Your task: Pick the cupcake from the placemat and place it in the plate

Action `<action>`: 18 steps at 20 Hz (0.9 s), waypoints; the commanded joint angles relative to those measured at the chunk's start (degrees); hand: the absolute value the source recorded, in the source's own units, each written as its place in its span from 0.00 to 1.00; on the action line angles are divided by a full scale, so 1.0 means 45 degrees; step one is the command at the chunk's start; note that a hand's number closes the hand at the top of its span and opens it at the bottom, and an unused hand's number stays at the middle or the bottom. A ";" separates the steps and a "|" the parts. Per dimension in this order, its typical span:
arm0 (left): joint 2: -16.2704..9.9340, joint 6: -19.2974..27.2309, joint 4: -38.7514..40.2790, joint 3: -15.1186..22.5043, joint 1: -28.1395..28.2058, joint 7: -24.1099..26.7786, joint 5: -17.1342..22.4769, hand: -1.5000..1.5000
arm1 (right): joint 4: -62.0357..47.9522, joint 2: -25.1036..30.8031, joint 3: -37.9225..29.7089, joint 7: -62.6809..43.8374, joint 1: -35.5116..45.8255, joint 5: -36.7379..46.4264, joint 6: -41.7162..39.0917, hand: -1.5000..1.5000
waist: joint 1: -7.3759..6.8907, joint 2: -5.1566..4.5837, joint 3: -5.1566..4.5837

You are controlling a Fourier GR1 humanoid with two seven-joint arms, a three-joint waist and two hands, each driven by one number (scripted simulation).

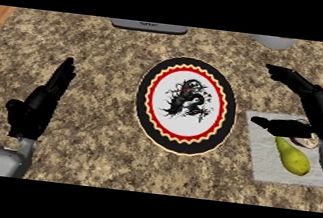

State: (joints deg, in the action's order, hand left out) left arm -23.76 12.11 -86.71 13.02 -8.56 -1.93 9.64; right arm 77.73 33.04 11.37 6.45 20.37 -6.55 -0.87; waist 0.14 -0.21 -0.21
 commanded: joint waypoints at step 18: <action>0.1014 0.0161 0.1422 -0.0445 -0.1101 -0.0241 -0.1134 0.50 | 0.0969 0.4542 -0.1465 0.0111 -0.3048 0.3125 -0.1132 0.00 | 0.0092 0.0071 0.0016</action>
State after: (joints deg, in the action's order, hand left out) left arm -20.67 11.69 -80.49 9.75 -14.72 -4.39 6.25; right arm 82.06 46.62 4.74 12.40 7.56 4.92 -1.44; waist 0.68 0.17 -0.11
